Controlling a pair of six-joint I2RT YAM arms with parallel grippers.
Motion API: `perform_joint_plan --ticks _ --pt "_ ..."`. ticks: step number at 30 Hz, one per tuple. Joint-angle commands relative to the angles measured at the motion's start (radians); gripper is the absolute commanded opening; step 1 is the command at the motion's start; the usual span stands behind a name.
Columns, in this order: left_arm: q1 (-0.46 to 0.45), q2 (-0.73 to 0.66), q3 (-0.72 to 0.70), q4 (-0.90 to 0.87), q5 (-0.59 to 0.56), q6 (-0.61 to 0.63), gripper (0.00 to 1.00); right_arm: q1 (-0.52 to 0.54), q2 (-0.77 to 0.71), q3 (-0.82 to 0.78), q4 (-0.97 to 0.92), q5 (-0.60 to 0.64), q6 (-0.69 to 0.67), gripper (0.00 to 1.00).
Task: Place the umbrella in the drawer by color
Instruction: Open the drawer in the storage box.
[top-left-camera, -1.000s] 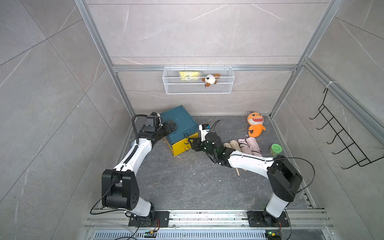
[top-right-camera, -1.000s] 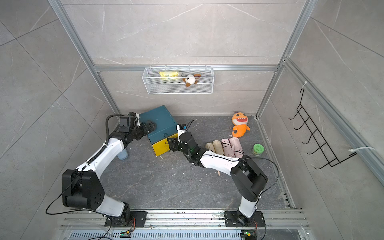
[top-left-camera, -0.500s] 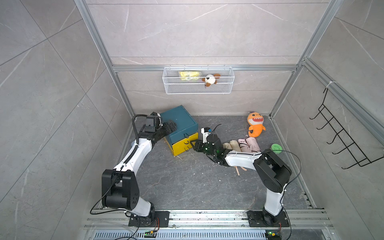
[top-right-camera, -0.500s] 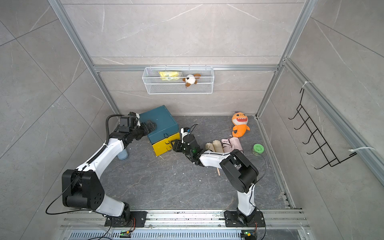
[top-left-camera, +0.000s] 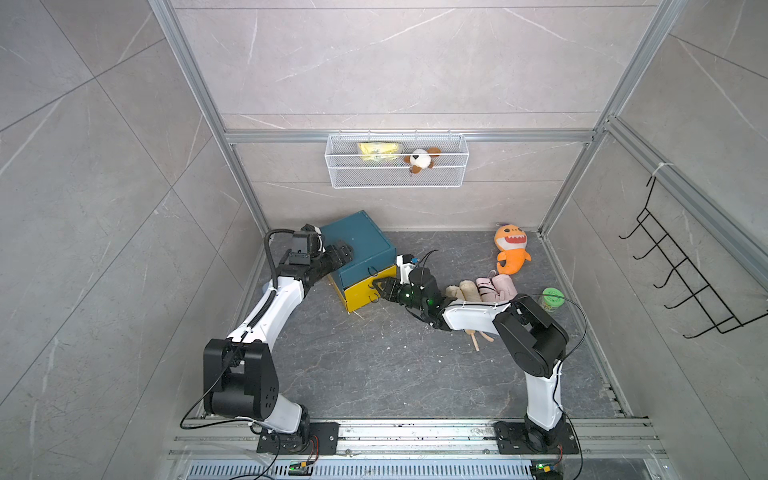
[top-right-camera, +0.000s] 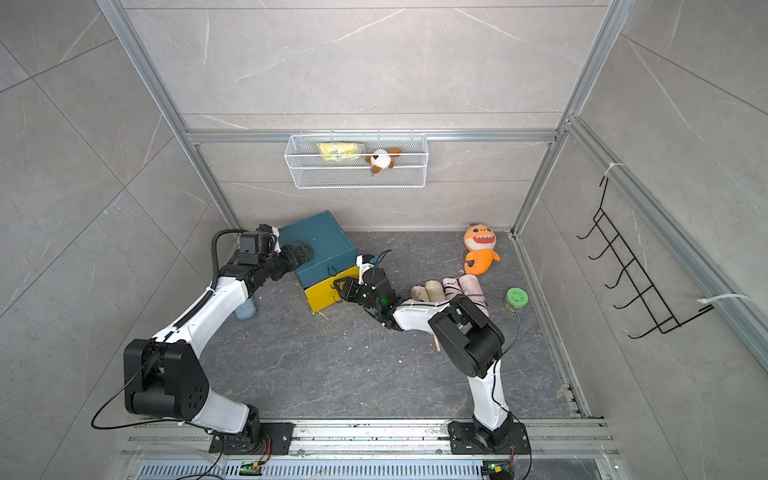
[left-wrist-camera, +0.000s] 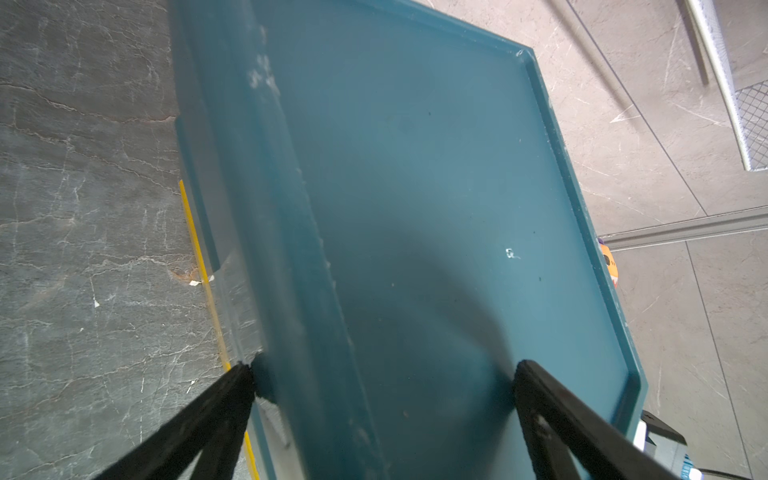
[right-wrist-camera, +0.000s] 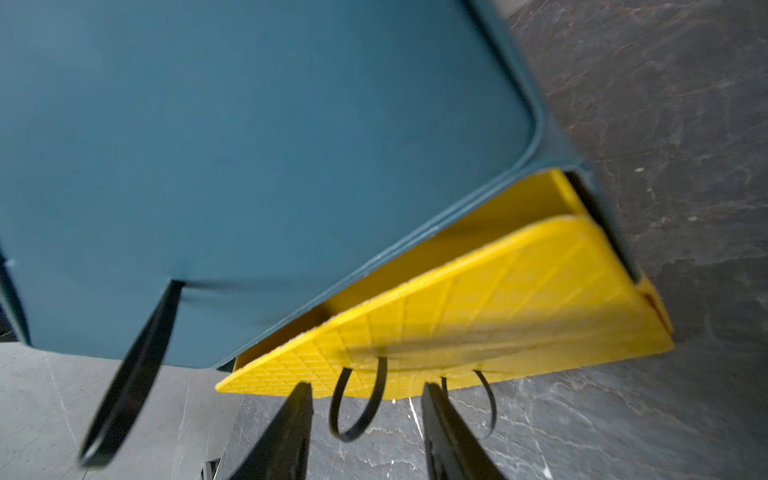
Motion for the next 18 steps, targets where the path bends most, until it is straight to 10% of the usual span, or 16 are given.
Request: perform_joint_plan --ticks 1,18 --pt "-0.024 0.035 -0.036 -0.097 0.013 0.007 1.0 0.004 0.034 0.04 0.025 -0.025 0.029 0.45" --pt "-0.025 0.046 -0.034 -0.093 0.003 0.009 1.0 0.005 0.076 0.064 0.058 -0.05 0.068 0.15"
